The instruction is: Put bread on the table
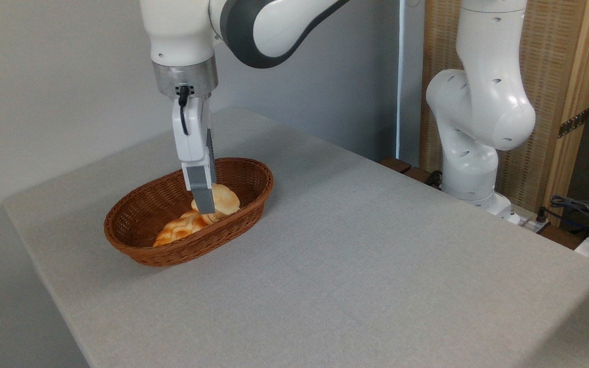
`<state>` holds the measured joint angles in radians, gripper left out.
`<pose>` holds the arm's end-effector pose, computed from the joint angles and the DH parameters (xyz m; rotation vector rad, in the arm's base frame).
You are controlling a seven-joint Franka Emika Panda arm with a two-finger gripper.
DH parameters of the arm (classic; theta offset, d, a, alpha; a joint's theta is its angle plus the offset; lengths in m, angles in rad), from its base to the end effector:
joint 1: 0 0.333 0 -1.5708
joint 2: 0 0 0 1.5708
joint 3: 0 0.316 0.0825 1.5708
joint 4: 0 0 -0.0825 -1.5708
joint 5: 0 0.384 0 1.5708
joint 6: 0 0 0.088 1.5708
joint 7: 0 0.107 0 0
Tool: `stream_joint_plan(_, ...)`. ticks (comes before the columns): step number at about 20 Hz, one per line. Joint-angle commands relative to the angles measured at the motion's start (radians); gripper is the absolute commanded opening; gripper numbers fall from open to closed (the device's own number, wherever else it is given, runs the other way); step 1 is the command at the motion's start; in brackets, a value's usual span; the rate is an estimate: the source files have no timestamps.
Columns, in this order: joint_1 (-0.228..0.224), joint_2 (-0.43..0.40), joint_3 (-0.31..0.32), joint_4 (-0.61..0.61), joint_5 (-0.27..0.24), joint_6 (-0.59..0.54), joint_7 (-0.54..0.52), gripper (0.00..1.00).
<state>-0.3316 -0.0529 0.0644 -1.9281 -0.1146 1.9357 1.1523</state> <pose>0.5297 -0.1525 0.5154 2.3602 -1.9515 0.1568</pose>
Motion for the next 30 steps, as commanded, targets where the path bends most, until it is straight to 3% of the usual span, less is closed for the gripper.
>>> stream_joint_plan(1, -0.047, 0.012, 0.012, -0.006, -0.013, -0.023, 0.035, 1.0)
stream_joint_plan(9, -0.087, 0.039, 0.011, -0.009, -0.011, -0.023, 0.047, 1.0)
stream_joint_plan(20, -0.093, 0.07, 0.011, -0.008, -0.005, -0.021, 0.083, 0.98)
stream_joint_plan(21, -0.099, 0.07, 0.009, -0.008, -0.005, -0.023, 0.075, 0.8)
stream_joint_plan(24, -0.099, 0.07, 0.008, -0.008, -0.005, -0.023, 0.073, 0.51)
stream_joint_plan(26, -0.099, 0.07, 0.008, -0.008, -0.005, -0.023, 0.075, 0.46)
stream_joint_plan(30, -0.101, 0.068, 0.008, -0.006, -0.007, -0.023, 0.076, 0.46)
